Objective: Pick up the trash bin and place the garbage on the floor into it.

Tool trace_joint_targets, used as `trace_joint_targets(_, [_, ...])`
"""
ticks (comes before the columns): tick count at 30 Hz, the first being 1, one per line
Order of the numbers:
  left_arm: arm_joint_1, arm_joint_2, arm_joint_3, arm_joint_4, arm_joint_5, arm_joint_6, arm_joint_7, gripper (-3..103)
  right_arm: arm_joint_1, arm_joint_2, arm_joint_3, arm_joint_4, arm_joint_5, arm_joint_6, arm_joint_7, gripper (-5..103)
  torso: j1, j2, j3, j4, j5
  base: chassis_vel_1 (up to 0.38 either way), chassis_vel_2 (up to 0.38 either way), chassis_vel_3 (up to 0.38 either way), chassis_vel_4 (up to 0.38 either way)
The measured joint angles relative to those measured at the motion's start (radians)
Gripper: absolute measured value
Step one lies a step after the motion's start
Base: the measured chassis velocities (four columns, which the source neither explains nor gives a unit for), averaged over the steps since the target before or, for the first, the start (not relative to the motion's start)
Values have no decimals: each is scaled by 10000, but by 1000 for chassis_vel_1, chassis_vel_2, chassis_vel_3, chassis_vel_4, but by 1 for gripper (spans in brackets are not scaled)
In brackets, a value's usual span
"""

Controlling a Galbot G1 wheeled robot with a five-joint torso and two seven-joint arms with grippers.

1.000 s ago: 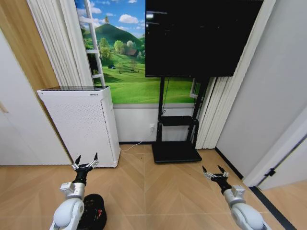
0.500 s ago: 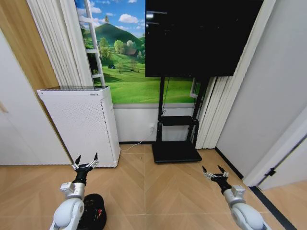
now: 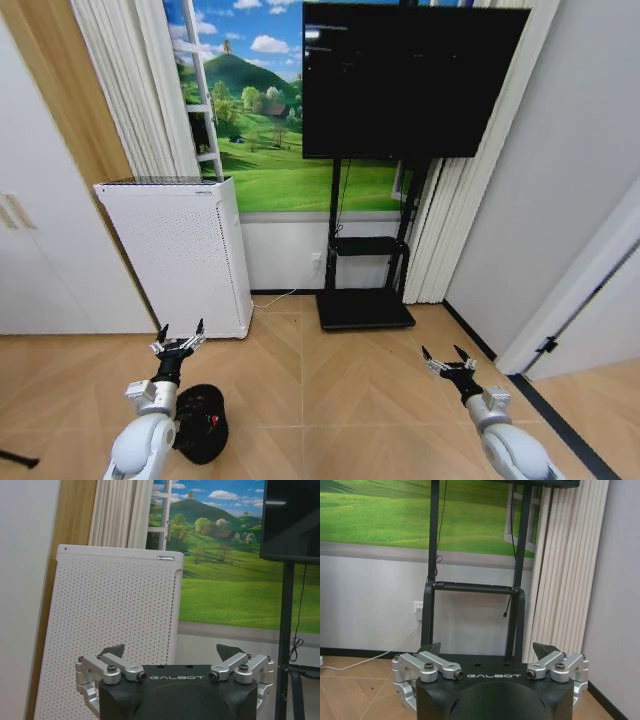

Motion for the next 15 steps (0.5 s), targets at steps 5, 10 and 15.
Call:
trace_joint_targets(5, [0, -1, -1, 0, 0, 0, -1, 100, 0, -1, 0, 1, 0, 0, 0, 100, 0, -6, -1, 5, 0, 299, -285, -290, 287])
trace_joint_targets(10, [-1, 1, -2, 0, 0, 0, -2, 100, 0, 1, 0, 1, 0, 0, 0, 100, -3, -8, -5, 3, 2, 337, -360, -353, 348])
trace_joint_targets(15, [1, 0, 2, 1, 0, 1, -2, 100, 1, -1, 2, 2, 0, 0, 1, 100, -4, -11, -6, 3, -11, 368, -351, -382, 370])
